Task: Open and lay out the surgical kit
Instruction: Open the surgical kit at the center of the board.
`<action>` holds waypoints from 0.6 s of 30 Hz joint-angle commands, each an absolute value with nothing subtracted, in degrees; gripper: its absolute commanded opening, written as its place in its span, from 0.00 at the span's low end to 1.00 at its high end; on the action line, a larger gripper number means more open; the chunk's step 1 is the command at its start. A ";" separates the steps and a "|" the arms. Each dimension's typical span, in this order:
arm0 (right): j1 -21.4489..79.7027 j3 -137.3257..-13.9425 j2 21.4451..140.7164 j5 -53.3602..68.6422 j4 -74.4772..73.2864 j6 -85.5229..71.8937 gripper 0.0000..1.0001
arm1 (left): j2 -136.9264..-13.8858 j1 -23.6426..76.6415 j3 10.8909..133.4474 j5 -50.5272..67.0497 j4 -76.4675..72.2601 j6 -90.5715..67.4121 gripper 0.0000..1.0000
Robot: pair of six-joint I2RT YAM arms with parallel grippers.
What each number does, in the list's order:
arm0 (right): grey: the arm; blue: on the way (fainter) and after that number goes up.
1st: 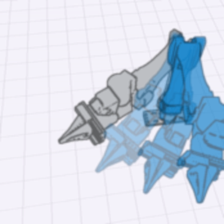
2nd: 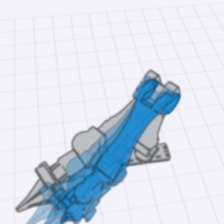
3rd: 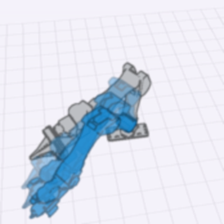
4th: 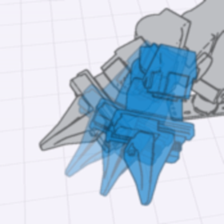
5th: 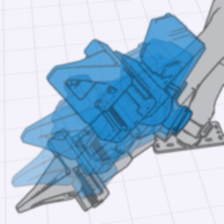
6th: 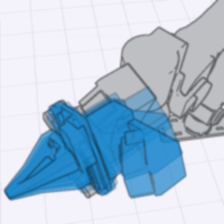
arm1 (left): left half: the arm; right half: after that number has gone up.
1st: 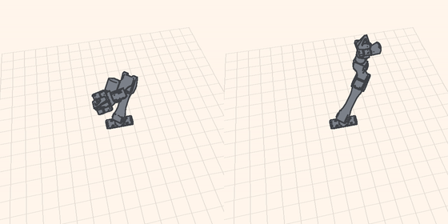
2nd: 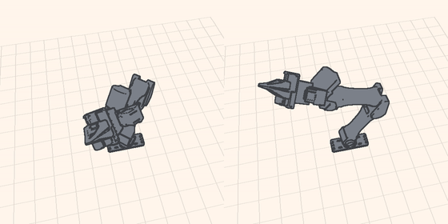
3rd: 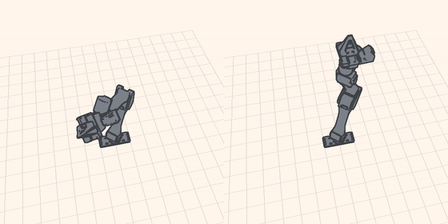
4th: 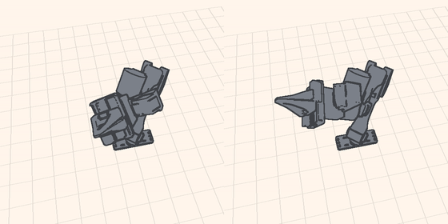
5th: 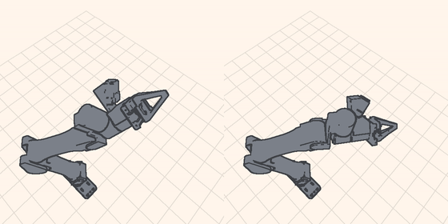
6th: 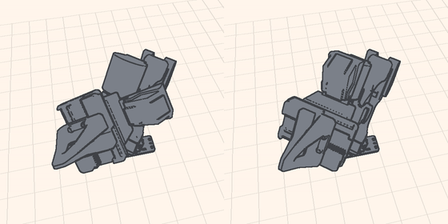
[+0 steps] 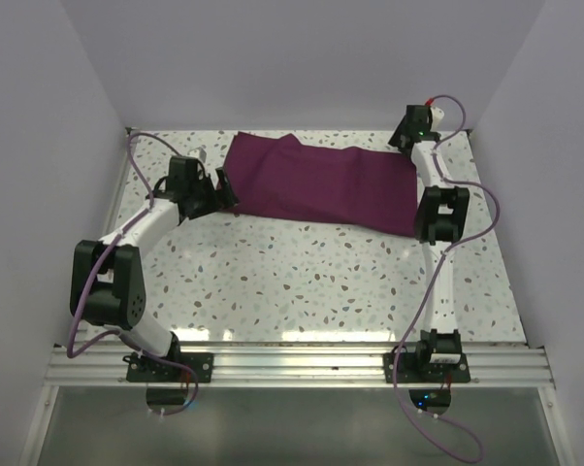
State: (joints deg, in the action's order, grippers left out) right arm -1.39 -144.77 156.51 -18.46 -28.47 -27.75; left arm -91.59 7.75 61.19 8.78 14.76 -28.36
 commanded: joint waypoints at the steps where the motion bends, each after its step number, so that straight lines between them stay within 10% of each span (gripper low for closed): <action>1: -0.97 -145.82 157.77 -17.93 -28.48 -29.80 0.75 | -90.70 7.82 60.56 7.91 15.47 -27.16 0.96; 18: 1.93 -139.75 154.25 -17.58 -31.28 -30.06 0.55 | -91.23 7.82 59.41 8.00 14.77 -28.12 0.96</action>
